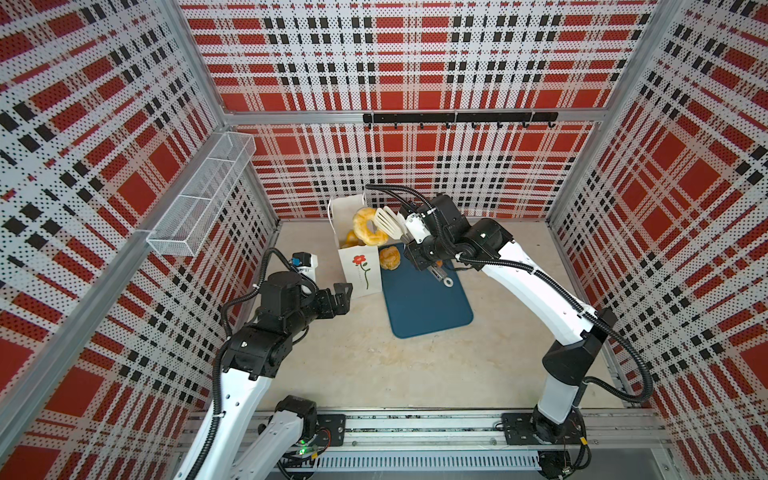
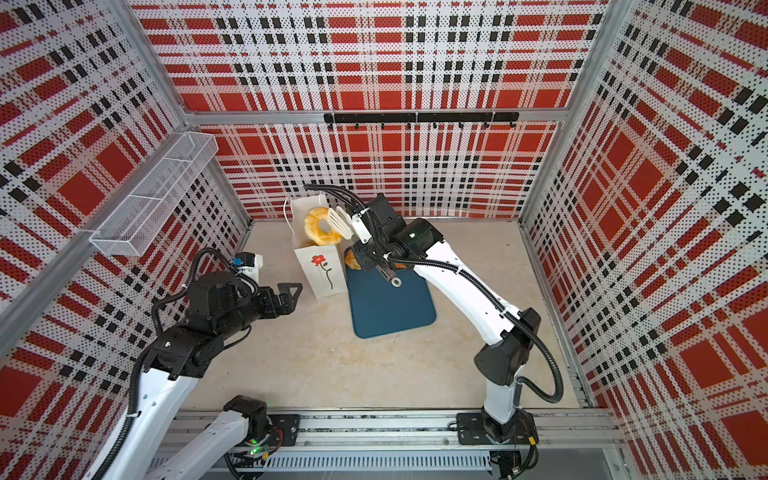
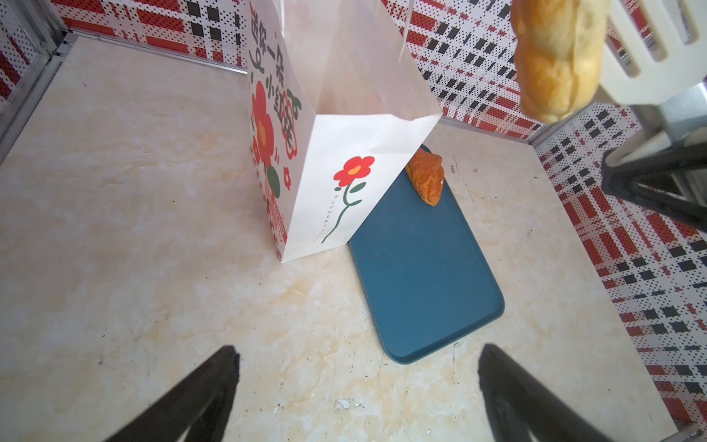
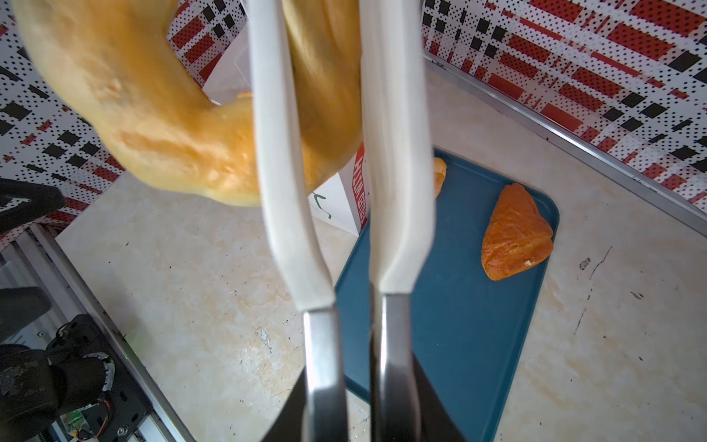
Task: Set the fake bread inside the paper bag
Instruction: 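Carry the ring donut with the right gripper's tongs over the paper bag, then open the right gripper's tongs to drop the ring donut into the bag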
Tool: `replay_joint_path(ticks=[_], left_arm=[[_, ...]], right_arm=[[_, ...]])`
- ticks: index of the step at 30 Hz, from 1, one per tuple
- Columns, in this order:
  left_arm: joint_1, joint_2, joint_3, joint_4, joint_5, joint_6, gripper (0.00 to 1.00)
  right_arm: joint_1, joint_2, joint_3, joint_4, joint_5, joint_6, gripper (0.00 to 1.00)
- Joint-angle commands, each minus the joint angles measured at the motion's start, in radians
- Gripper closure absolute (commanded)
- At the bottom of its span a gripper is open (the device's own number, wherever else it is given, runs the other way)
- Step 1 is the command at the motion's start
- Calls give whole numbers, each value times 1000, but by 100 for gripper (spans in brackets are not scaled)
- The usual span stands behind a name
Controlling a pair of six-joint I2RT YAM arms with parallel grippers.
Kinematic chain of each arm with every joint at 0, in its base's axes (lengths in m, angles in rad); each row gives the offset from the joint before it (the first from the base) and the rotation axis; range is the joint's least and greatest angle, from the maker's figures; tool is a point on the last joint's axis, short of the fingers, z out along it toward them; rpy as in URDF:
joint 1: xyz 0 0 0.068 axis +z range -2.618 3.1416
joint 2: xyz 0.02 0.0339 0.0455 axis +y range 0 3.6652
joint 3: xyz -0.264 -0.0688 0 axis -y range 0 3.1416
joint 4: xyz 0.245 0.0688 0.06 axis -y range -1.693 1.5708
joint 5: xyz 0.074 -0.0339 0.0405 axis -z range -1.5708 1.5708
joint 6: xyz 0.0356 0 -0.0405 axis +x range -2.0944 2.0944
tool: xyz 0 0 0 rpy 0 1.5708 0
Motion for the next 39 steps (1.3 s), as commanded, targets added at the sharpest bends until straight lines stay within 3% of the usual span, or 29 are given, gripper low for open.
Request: replay_joint_path(ticks=[1, 27, 39], left_arm=[[19, -7, 16, -11, 34, 10, 1], [32, -35, -61, 7, 56, -9, 1], [33, -40, -77, 12, 60, -13, 1]], right_arm=[[16, 48, 74, 78, 20, -8, 70], [35, 215, 194, 179, 144, -3, 68], [37, 240, 217, 162, 175, -17, 58]])
